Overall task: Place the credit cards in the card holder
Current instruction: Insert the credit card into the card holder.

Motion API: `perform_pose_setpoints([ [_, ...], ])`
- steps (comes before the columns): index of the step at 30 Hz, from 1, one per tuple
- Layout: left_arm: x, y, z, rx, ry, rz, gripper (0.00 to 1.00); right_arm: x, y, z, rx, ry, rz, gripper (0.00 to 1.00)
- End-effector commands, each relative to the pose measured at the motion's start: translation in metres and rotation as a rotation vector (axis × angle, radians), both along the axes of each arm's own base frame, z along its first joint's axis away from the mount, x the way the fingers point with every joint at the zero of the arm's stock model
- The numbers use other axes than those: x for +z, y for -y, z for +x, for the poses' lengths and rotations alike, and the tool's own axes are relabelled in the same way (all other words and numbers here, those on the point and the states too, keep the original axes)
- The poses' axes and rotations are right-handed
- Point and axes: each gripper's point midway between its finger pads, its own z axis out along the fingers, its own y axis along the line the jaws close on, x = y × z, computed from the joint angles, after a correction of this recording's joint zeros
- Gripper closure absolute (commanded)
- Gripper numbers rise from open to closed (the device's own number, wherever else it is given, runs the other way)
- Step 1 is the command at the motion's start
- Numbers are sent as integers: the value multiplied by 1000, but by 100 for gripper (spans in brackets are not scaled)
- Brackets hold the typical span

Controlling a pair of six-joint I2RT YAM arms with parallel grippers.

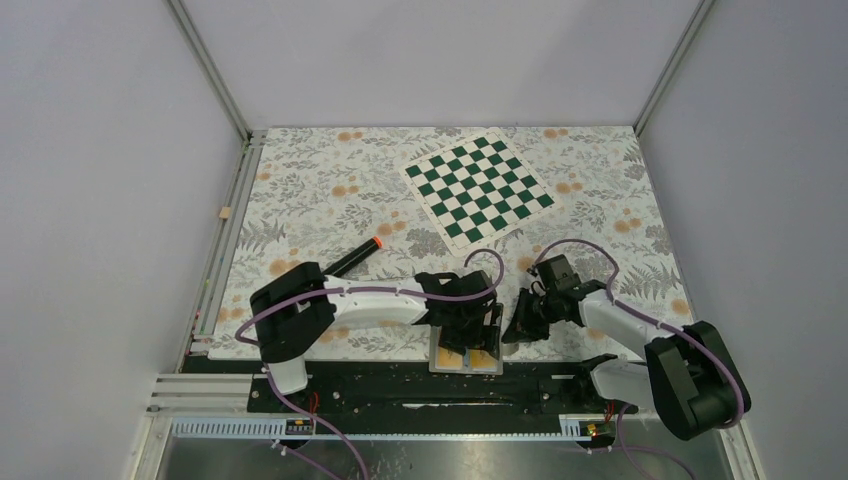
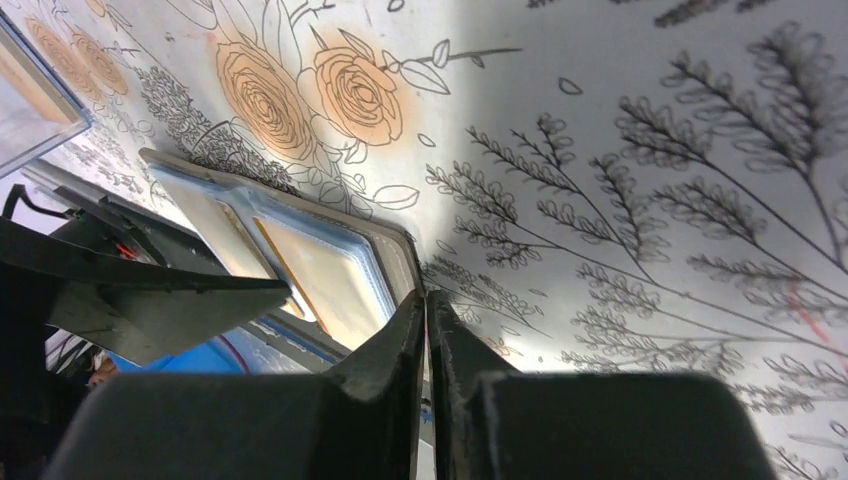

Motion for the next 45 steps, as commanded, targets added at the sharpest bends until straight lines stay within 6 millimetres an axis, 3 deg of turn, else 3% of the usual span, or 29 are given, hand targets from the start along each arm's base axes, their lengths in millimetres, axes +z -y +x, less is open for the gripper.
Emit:
perform_pose_setpoints([
  [1, 11, -21, 12, 2, 101, 84, 16, 9, 10, 5, 4, 45, -67, 89],
  [8, 12, -54, 12, 43, 138, 141, 9, 20, 22, 8, 12, 86, -131, 88],
  [20, 36, -66, 19, 126, 131, -54, 10, 40, 4, 11, 57, 124, -103, 97],
  [30, 20, -99, 29, 251, 78, -195, 15, 50, -55, 12, 161, 139, -54, 100],
  [37, 13, -95, 34, 245, 65, -207, 28, 40, -103, 3, 207, 102, 48, 100],
  [41, 7, -93, 35, 238, 57, -183, 38, 37, -119, -3, 232, 88, 73, 100],
  [45, 1, -93, 35, 230, 50, -161, 41, 28, -124, -7, 246, 71, 68, 100],
])
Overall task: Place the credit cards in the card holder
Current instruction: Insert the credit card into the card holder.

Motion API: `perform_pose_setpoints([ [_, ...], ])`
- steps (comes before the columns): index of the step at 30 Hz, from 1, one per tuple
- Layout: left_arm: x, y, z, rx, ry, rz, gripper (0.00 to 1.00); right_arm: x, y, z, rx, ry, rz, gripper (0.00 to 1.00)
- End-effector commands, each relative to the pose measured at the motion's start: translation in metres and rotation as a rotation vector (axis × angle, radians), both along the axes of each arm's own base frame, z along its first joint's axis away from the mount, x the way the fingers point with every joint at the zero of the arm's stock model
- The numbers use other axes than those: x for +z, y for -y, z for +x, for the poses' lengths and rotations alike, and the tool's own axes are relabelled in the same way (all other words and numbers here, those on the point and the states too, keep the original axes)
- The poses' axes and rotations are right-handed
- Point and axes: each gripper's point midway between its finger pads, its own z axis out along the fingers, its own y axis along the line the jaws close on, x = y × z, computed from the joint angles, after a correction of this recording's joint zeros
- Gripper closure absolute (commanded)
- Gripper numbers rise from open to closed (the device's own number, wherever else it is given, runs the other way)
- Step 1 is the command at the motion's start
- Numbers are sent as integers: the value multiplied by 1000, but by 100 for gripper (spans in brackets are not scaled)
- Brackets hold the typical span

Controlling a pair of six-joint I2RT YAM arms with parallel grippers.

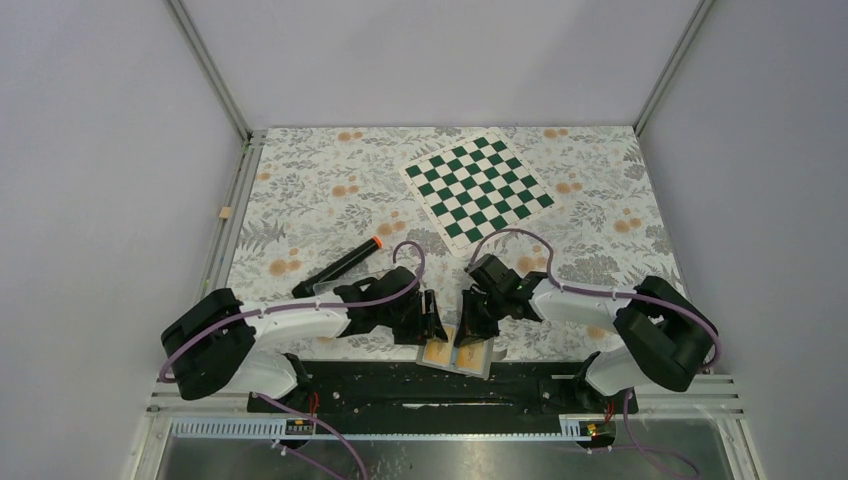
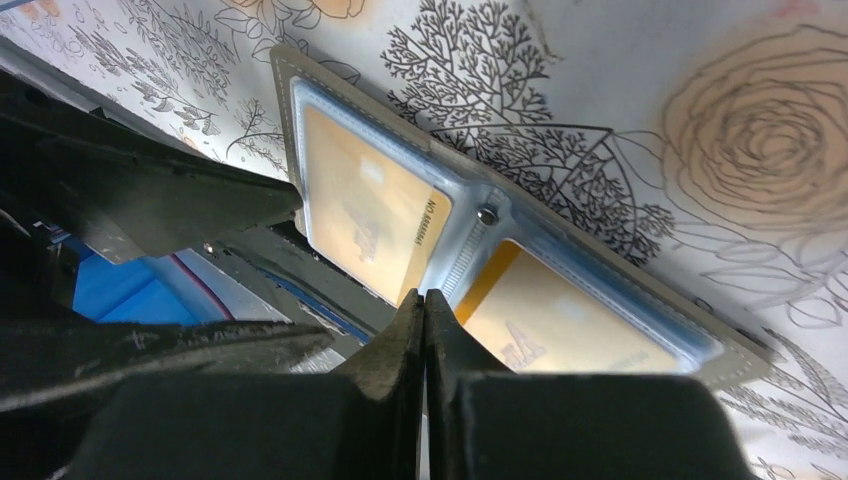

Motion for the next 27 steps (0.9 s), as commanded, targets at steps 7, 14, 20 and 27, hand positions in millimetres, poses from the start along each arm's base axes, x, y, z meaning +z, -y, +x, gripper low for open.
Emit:
perform_pose_setpoints([
  [7, 3, 14, 2, -35, 2, -12, 51, -9, -17, 1, 9, -12, 10, 100],
  [14, -4, 0, 5, -31, 47, 145, 36, -12, -12, 0, 6, -10, -15, 100],
  [20, -5, 2, 6, -46, 73, 213, 36, -13, -11, -1, 9, -15, -22, 100],
  [27, -9, 14, -1, -93, 68, 228, 48, -14, -11, -2, 11, -19, -22, 100],
])
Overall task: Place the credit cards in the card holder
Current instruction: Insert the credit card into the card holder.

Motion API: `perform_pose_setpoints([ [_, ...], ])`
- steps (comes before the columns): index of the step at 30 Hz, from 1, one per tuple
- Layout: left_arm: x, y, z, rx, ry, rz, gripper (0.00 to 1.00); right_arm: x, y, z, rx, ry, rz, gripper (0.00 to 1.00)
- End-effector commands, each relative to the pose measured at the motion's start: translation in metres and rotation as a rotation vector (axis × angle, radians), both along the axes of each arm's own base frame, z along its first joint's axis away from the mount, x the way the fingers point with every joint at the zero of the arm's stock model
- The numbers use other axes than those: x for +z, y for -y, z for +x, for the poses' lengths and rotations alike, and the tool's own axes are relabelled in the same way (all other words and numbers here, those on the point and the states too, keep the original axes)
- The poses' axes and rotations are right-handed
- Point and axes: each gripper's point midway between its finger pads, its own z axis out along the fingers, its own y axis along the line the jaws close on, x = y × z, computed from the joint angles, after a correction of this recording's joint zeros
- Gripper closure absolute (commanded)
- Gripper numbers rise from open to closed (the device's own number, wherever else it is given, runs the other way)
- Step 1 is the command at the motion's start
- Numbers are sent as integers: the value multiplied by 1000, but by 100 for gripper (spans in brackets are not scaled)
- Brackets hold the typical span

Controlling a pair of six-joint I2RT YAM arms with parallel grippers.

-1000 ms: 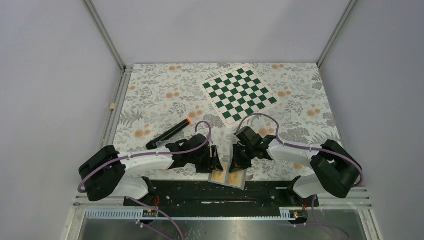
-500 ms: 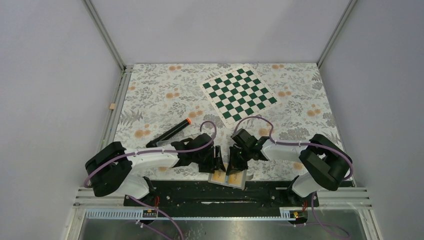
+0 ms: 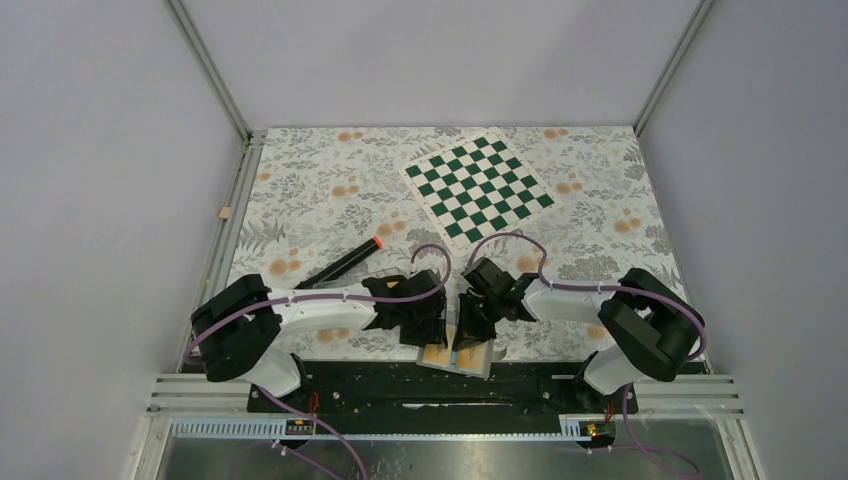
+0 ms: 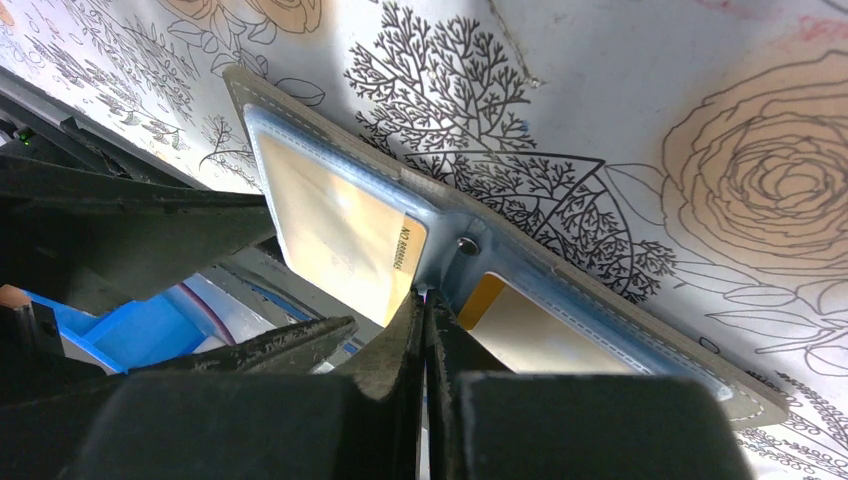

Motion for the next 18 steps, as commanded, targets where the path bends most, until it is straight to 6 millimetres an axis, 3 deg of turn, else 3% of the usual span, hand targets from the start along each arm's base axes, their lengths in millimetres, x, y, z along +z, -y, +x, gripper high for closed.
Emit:
perform_pose_setpoints([
  [1, 7, 12, 3, -28, 40, -4, 53, 2, -4, 2, 7, 16, -3, 100],
  [7, 25, 14, 6, -28, 75, -5, 71, 2, -4, 1, 9, 13, 1, 100],
  [18, 32, 15, 5, -74, 111, 103, 65, 2, -4, 1, 13, 7, 2, 100],
])
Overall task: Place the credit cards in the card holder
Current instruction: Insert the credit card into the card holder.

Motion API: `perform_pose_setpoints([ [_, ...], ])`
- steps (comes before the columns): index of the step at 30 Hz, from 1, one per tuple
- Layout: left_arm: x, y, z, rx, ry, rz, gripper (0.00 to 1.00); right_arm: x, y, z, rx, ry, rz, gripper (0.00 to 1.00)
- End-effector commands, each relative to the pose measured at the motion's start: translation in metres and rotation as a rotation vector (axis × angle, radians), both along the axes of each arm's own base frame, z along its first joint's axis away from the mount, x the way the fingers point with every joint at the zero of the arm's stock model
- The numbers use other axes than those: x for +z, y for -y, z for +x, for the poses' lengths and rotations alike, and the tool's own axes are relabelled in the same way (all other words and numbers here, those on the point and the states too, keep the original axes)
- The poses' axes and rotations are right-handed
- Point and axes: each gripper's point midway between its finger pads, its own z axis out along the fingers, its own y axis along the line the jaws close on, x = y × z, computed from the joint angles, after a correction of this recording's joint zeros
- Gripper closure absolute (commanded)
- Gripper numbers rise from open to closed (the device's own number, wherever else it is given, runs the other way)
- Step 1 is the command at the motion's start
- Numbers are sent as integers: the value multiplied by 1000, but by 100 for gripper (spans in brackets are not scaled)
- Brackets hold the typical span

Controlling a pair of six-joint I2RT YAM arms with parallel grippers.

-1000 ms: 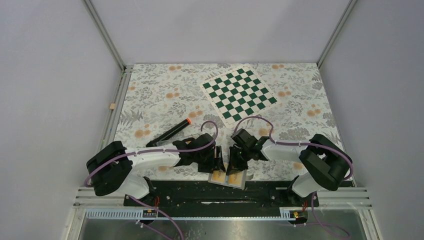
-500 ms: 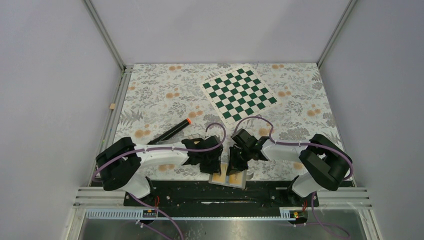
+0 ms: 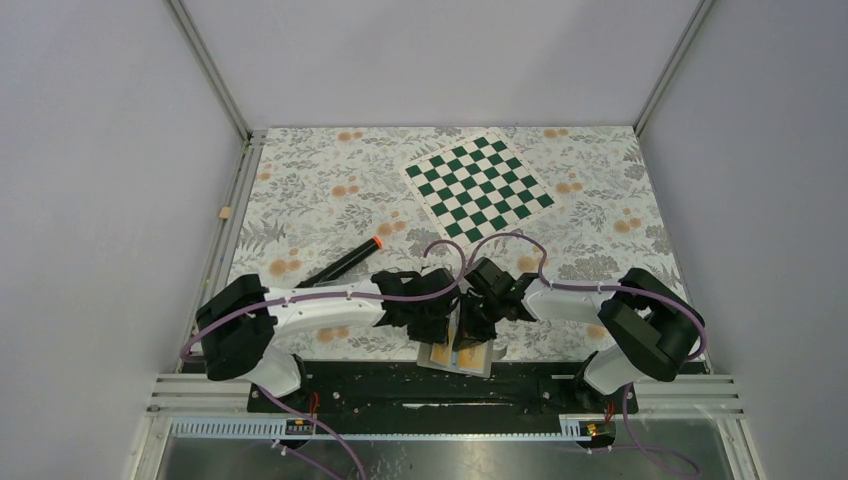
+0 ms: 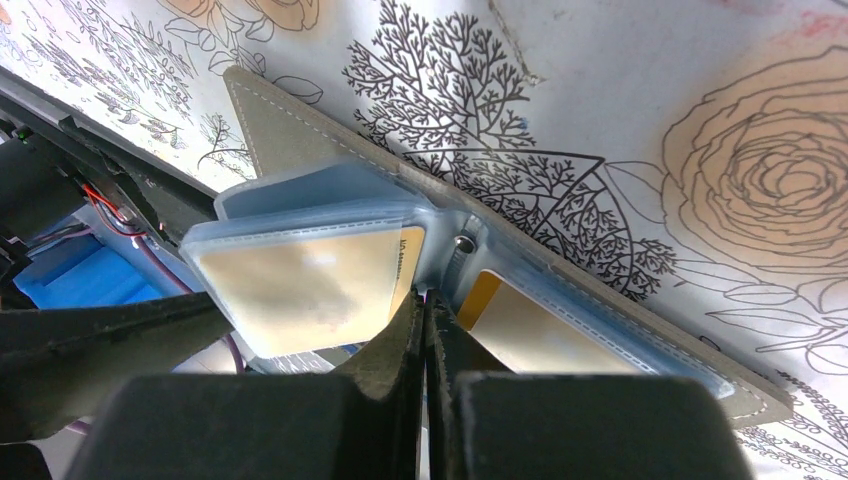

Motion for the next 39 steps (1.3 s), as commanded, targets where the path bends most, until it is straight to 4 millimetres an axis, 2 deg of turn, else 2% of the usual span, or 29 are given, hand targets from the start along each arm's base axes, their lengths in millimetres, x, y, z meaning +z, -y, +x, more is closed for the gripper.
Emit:
perform_pose_setpoints([
  [1, 7, 7, 8, -24, 53, 36, 63, 2, -5, 1, 12, 10, 3, 100],
  [5, 1, 1, 7, -39, 56, 120, 52, 1, -5, 1, 14, 6, 5, 100],
  [9, -7, -11, 7, -47, 59, 206, 46, 1, -6, 1, 16, 7, 7, 100],
  [20, -13, -4, 6, -75, 63, 224, 48, -1, -7, 0, 18, -4, 10, 100],
  [24, -17, 2, 2, -79, 50, 185, 57, -2, -6, -1, 19, -6, 6, 100],
  [26, -19, 1, 1, -78, 45, 186, 55, -2, -6, -1, 20, -7, 7, 100],
  [29, -23, -4, 1, -63, 39, 210, 45, -2, -6, -2, 21, -7, 8, 100],
  [31, -24, -6, 1, -58, 39, 215, 42, -2, -6, -2, 21, -8, 8, 100],
  [36, -26, -8, 0, -47, 38, 216, 40, -2, -7, -2, 23, -11, 10, 100],
  [39, -29, -5, -2, -49, 27, 197, 45, -2, -7, -2, 23, -12, 11, 100],
])
